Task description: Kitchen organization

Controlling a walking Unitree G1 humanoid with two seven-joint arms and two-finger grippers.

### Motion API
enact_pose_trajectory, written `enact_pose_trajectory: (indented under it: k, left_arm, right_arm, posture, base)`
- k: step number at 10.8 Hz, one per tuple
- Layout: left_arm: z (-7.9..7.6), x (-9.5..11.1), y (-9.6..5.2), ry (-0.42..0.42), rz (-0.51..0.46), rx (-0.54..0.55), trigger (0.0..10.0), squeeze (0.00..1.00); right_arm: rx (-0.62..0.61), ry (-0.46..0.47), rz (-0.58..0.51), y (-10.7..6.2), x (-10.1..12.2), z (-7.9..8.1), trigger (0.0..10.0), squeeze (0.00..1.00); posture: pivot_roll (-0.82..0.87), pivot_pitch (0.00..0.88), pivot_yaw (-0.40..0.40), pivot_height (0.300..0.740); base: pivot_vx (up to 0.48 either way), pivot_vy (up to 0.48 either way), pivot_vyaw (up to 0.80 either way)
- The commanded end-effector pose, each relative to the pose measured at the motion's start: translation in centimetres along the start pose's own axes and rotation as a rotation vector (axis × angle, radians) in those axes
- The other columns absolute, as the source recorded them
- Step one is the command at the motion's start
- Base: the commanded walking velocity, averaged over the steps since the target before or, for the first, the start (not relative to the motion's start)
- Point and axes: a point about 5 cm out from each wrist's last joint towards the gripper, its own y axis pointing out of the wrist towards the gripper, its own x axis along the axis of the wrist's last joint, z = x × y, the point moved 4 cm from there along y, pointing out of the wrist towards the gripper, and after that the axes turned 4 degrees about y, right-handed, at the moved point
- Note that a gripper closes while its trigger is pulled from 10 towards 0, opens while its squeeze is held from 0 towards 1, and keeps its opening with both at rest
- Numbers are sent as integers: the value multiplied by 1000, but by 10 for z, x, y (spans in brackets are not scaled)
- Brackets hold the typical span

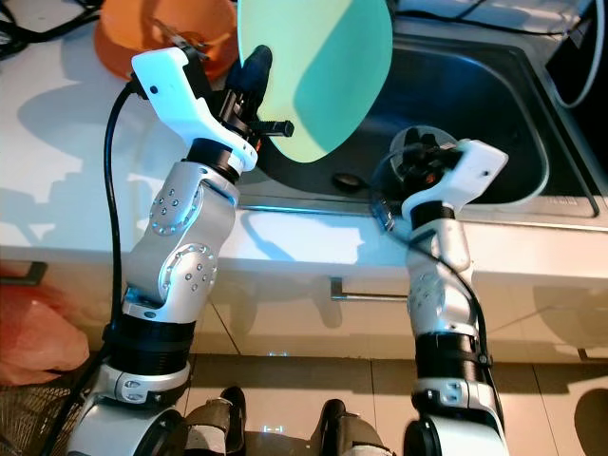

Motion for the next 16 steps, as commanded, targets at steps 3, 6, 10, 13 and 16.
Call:
enact_pose_trajectory:
  k: [3,6,10,13,16]
  left_arm:
    - [-4,4,-2,-36,-37,-16,10000,0]
    - [4,-1,-2,-112,-23,18,10000,0]
    - [9,-8,-2,-388,9,45,10000,0]
    - [9,-12,-4,-439,33,33,10000,0]
    - [-1,-15,-3,-500,71,-19,10000,0]
  right_arm:
    - [29,193,86,-7,-17,-1,10000,0]
    - [102,415,91,-10,-14,9,10000,0]
    - [176,525,98,-11,-10,20,10000,0]
    - [205,553,109,-12,-10,26,10000,0]
    - [226,569,114,-11,-9,30,10000,0]
  posture:
    - [178,220,-43,740]
    - [173,207,-42,740]
    - [173,187,-46,740]
    - [176,186,-47,740]
    - [175,191,-47,740]
  base:
    - [0,0,0]
    - [0,0,0]
    - [0,0,0]
    - [0,0,0]
    - [0,0,0]
